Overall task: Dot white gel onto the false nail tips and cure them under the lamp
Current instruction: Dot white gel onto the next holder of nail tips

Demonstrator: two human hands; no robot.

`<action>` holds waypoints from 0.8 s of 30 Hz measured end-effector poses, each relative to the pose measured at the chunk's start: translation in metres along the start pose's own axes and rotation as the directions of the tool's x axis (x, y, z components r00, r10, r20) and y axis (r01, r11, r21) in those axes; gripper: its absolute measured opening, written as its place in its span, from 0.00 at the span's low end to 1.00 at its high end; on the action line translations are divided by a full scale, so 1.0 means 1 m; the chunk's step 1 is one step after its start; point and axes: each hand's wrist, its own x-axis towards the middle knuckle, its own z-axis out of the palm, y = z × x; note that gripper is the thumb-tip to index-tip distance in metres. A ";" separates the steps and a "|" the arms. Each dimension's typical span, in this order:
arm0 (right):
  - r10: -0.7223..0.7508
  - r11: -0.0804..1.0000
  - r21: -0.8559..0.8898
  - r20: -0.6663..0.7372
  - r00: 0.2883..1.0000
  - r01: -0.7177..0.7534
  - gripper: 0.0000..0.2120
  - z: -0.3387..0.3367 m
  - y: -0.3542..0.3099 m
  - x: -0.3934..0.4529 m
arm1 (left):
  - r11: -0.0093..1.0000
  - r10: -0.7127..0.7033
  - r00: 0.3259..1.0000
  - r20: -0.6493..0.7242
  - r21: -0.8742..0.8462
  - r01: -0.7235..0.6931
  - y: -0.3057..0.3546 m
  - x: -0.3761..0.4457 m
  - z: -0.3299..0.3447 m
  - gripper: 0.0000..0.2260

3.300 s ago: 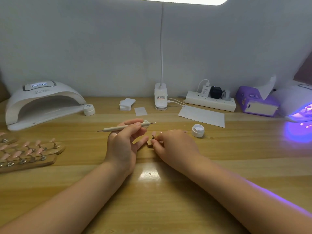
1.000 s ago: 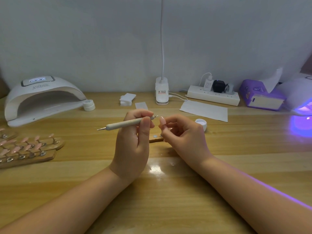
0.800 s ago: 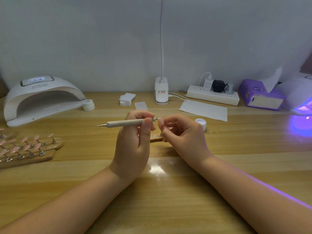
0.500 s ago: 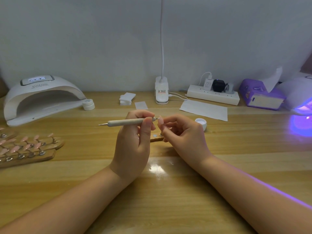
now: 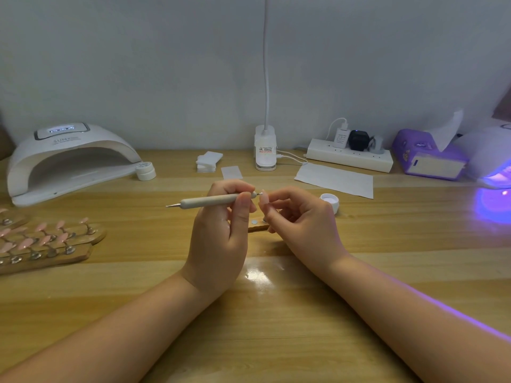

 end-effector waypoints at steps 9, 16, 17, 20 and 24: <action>-0.008 1.000 0.009 0.006 1.000 0.008 0.05 0.000 -0.001 0.000 | 1.000 -0.008 1.000 0.007 0.002 0.008 0.000 0.000 -0.001 0.06; -0.017 1.000 0.007 0.009 1.000 0.017 0.05 0.000 0.000 0.000 | 1.000 -0.016 1.000 0.012 0.002 0.016 -0.002 0.000 0.000 0.06; -0.018 1.000 0.008 0.009 1.000 0.018 0.05 0.001 0.000 0.000 | 1.000 -0.017 1.000 0.011 0.003 0.017 -0.002 0.000 0.000 0.06; -0.026 1.000 0.002 0.002 1.000 0.026 0.05 0.001 0.001 0.000 | 1.000 -0.021 1.000 0.008 -0.001 0.021 -0.002 0.001 0.000 0.05; -0.032 0.999 -0.002 0.005 0.999 0.032 0.05 0.001 0.003 0.000 | 1.000 -0.017 1.000 0.007 0.002 0.017 -0.002 0.001 -0.001 0.05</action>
